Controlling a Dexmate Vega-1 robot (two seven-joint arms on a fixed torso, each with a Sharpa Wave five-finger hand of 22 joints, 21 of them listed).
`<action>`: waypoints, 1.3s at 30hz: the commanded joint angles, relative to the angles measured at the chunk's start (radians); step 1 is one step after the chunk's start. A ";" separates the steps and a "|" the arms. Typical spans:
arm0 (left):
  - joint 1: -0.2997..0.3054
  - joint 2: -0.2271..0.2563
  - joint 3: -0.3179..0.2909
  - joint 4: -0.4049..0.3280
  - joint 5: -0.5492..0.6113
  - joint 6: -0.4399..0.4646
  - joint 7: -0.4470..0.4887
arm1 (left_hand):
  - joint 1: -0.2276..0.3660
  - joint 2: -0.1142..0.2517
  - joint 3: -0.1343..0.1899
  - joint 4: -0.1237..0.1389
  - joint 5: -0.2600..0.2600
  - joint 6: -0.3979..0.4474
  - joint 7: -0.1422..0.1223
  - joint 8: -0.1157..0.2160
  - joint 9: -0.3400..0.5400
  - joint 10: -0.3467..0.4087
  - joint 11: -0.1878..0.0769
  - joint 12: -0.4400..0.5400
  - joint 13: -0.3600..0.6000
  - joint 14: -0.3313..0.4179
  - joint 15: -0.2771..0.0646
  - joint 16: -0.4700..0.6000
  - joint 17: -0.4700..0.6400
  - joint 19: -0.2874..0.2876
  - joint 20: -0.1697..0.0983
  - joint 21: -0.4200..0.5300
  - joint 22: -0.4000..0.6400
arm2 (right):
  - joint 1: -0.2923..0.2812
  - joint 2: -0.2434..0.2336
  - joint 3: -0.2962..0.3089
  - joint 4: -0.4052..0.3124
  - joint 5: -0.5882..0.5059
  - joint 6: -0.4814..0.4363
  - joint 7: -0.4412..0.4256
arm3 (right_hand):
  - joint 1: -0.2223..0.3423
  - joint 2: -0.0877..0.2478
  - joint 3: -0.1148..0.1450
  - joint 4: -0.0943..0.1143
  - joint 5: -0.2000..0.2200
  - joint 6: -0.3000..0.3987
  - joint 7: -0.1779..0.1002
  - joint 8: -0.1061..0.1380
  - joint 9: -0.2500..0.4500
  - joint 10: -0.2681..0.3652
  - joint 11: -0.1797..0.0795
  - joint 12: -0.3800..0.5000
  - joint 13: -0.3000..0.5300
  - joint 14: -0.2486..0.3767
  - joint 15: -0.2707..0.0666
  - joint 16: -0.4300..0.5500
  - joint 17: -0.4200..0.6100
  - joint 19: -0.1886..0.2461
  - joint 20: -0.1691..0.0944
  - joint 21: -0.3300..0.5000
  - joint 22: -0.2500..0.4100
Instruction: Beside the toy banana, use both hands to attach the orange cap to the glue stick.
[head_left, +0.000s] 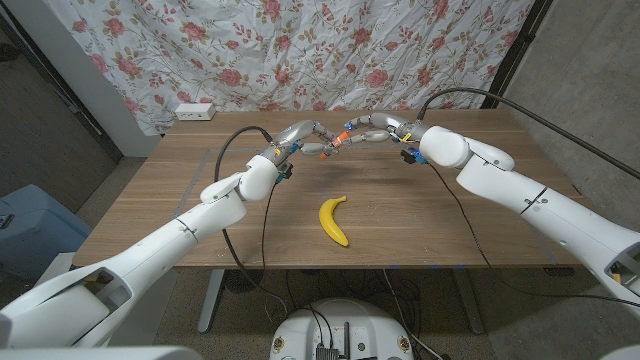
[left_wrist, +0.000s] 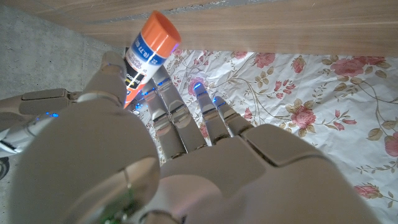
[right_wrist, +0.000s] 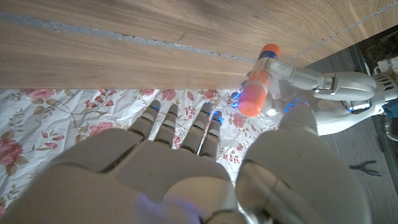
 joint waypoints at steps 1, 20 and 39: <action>-0.008 0.004 0.000 0.006 0.003 -0.004 -0.010 | 0.003 0.032 0.011 0.004 0.007 0.101 0.011 0.011 0.005 0.003 -0.004 0.006 0.002 -0.004 -0.132 0.003 0.003 0.000 -0.034 0.007 0.002 | 0.009 0.005 0.019 0.067 0.078 0.078 0.033 | -0.041 0.005 -0.017 0.010 0.012 -0.063 0.007 -0.001 0.001 -0.083 0.022 -0.006 -0.003 -0.073 0.029 -0.013 -0.003 -0.027 0.005 0.004 0.004; -0.040 -0.012 0.008 0.043 0.000 -0.018 -0.016 | 0.005 0.033 0.011 0.004 0.007 0.102 0.010 0.012 0.005 0.004 -0.004 0.006 0.002 -0.004 -0.132 0.004 0.003 0.002 -0.033 0.007 0.002 | -0.037 0.014 0.071 0.172 0.143 0.286 -0.049 | -0.138 0.039 -0.042 0.058 -0.005 -0.152 0.021 0.000 0.000 -0.180 0.019 -0.003 -0.007 -0.170 0.038 -0.011 -0.002 -0.062 -0.010 0.004 0.005; -0.045 -0.019 0.006 0.058 0.005 -0.008 0.013 | 0.005 0.033 0.011 0.004 0.007 0.102 0.012 0.012 0.005 0.004 -0.004 0.006 0.002 -0.004 -0.134 0.003 0.003 0.002 -0.033 0.007 0.002 | -0.118 0.031 0.106 0.196 0.088 0.383 -0.211 | -0.222 0.052 -0.068 0.095 -0.031 -0.116 0.050 0.019 -0.002 -0.154 0.007 0.017 -0.010 -0.177 -0.019 0.006 -0.004 -0.059 -0.005 0.012 0.005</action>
